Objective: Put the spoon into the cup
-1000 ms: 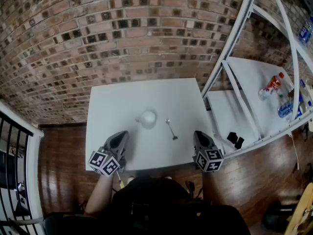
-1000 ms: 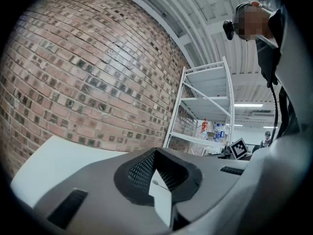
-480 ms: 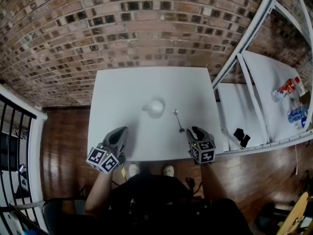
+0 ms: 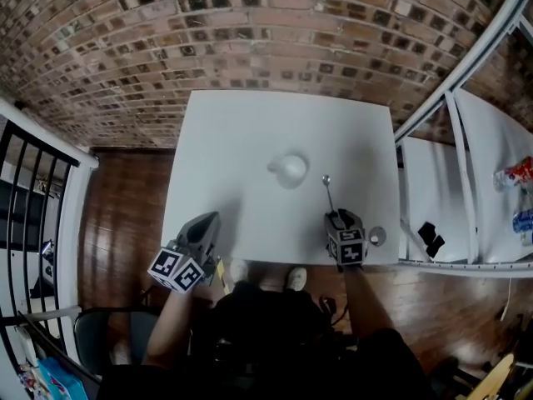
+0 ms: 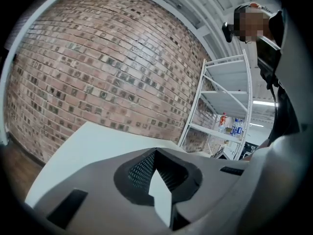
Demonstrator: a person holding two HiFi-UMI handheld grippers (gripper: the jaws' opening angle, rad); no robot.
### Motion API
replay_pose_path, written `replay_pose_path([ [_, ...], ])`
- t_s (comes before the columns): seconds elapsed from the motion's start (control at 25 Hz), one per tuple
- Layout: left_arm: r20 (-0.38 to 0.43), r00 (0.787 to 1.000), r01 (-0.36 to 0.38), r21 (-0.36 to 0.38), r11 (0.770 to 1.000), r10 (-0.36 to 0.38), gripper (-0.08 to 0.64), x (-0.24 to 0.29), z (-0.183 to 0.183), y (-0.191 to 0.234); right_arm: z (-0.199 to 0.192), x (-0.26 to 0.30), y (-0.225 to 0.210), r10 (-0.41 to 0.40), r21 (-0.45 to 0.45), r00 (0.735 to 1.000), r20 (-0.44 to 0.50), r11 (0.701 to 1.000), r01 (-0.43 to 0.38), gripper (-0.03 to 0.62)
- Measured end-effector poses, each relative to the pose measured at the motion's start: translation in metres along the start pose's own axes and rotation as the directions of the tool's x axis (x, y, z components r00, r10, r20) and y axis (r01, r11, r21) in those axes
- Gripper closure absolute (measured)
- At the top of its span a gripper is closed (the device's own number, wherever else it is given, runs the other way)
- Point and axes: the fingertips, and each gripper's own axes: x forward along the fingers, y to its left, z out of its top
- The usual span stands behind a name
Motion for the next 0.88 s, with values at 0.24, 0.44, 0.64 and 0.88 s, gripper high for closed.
replay_pose_path([
  [0.24, 0.009, 0.999, -0.045, -0.023, 0.999, 0.045, 0.555, -0.016, -0.006, 0.01, -0.007, 0.013, -0.002, -0.02, -0.002, 0.999, -0.044, 1.0, 0.02, 0.41],
  [0.44, 0.004, 0.998, -0.06, -0.037, 0.998, 0.06, 0.555, -0.022, -0.011, 0.016, -0.01, 0.011, -0.005, -0.023, 0.028, 0.999, -0.032, 0.999, 0.024, 0.442],
  [0.64, 0.019, 0.999, -0.03, -0.033, 0.999, 0.031, 0.555, -0.014, -0.006, 0.009, -0.012, 0.004, 0.0, -0.011, -0.011, 0.998, -0.06, 1.0, 0.011, 0.46],
  [0.88, 0.028, 0.999, 0.019, -0.015, 1.0, -0.018, 0.557, -0.003, 0.002, -0.001, 0.021, -0.022, -0.004, -0.019, -0.018, 0.999, 0.048, 1.0, 0.02, 0.46],
])
